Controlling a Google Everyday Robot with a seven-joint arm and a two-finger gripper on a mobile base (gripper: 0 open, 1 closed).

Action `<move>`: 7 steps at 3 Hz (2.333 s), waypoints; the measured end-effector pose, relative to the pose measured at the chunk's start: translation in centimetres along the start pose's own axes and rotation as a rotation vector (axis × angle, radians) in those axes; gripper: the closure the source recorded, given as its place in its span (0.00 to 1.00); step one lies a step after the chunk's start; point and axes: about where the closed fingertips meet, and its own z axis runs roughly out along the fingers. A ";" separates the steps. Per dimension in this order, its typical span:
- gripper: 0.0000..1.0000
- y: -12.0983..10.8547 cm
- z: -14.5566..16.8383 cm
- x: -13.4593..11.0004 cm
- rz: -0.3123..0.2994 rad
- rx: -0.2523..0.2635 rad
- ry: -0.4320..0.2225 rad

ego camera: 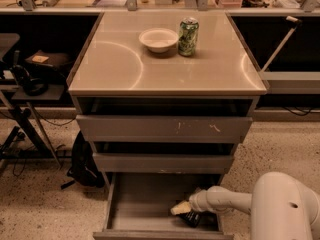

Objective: Pick rxbar blueberry from bottom drawer and place on counter

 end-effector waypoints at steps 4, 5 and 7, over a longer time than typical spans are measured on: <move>0.42 4.9 1.9 6.5 -0.067 -0.017 0.068; 0.65 4.9 1.9 6.5 -0.067 -0.017 0.068; 1.00 4.9 1.1 5.9 -0.065 -0.004 0.051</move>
Offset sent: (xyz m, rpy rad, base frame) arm -0.1169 0.0247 -0.0805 -0.0788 0.0590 0.1205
